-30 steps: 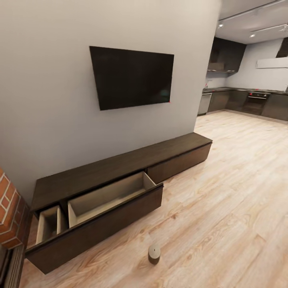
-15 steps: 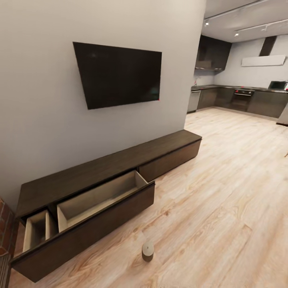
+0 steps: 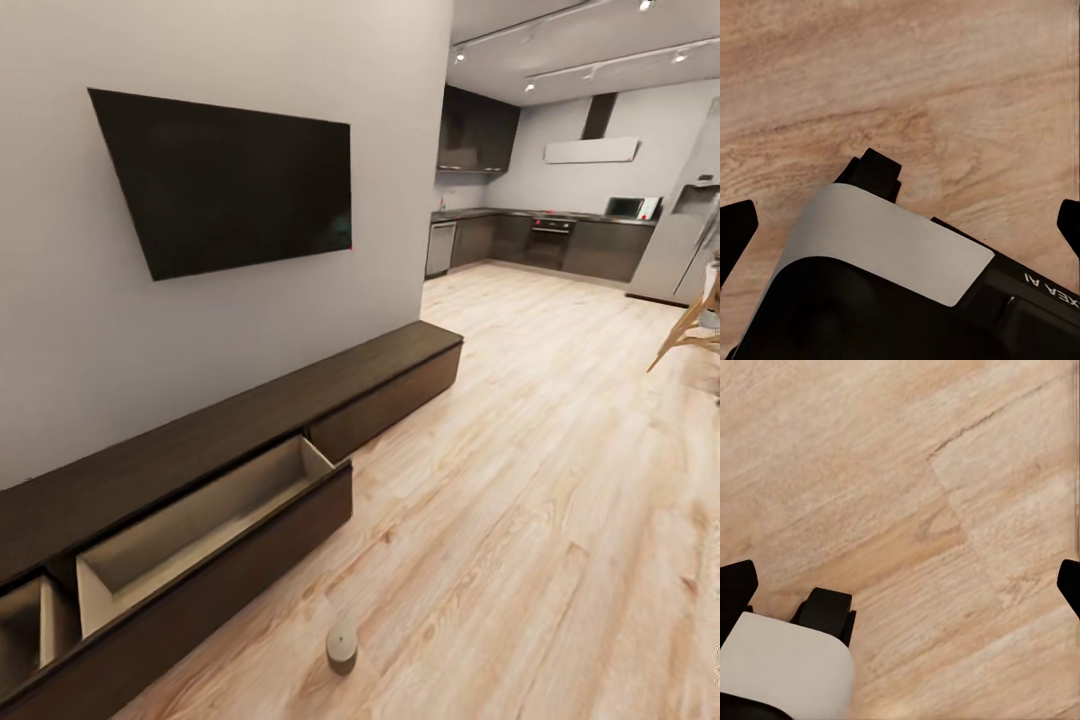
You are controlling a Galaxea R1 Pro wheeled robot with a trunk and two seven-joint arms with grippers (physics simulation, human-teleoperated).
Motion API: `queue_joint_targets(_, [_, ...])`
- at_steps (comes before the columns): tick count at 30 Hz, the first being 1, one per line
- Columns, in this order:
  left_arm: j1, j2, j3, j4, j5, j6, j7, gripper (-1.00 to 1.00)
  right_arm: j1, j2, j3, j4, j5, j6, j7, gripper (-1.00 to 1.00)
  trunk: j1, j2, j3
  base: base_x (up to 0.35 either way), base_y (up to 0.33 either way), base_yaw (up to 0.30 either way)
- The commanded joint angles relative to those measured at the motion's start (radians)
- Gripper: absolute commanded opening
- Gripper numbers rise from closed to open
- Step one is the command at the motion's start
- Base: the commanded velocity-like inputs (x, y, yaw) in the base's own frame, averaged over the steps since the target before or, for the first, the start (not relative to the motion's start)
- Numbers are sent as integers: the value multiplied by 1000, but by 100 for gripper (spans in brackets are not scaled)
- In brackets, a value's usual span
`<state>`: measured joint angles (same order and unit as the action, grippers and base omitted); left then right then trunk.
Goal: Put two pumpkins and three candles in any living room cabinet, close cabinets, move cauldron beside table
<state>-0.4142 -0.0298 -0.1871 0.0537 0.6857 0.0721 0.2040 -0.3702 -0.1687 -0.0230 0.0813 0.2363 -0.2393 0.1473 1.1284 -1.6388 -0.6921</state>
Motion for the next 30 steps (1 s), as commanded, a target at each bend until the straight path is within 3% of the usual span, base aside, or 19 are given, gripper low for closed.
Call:
queue_joint_targets(1, [0, 0, 0, 0, 0, 0, 0, 100, 0, 0, 0, 0, 0, 0, 0, 100, 0, 0, 0, 321, 0, -278])
queue_joint_targets(30, [0, -1, -1, 0, -2, 0, -1, 100, 1, 0, 0, 0, 2, 2, 3, 100, 0, 0, 0, 326, -12, -283])
